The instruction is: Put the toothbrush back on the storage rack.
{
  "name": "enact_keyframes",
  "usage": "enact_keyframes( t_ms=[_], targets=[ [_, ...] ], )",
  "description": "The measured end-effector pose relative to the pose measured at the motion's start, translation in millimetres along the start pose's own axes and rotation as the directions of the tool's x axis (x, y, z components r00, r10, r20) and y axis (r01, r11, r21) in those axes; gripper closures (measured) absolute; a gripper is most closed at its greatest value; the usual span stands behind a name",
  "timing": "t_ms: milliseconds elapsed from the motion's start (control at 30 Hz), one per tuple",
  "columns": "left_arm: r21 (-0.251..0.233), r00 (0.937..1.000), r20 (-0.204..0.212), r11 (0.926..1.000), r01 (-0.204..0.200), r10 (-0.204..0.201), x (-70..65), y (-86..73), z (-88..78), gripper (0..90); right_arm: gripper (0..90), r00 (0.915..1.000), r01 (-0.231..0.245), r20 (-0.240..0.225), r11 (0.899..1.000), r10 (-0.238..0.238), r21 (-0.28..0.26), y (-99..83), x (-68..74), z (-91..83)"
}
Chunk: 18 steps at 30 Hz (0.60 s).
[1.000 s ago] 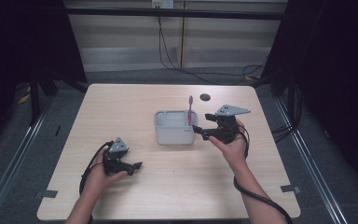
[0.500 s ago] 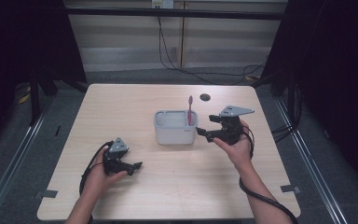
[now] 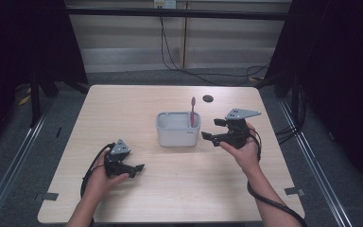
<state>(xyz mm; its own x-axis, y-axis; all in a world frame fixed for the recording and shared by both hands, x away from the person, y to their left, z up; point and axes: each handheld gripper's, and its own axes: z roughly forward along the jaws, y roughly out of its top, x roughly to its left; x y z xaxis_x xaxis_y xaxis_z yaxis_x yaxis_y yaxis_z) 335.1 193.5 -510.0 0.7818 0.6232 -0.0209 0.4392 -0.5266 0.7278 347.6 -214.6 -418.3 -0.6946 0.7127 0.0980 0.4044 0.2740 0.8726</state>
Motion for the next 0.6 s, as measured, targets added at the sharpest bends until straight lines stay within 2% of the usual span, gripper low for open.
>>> enact_keyframes(
  t_ms=[600],
  targets=[
    [0.000,1.0000,0.000,1.0000,0.001,-0.001,0.0,0.0,0.0,15.3,20.6,0.9996,0.003,-0.028,0.999,-0.002,0.034,-13.0,-0.3,-5.6]
  ],
)
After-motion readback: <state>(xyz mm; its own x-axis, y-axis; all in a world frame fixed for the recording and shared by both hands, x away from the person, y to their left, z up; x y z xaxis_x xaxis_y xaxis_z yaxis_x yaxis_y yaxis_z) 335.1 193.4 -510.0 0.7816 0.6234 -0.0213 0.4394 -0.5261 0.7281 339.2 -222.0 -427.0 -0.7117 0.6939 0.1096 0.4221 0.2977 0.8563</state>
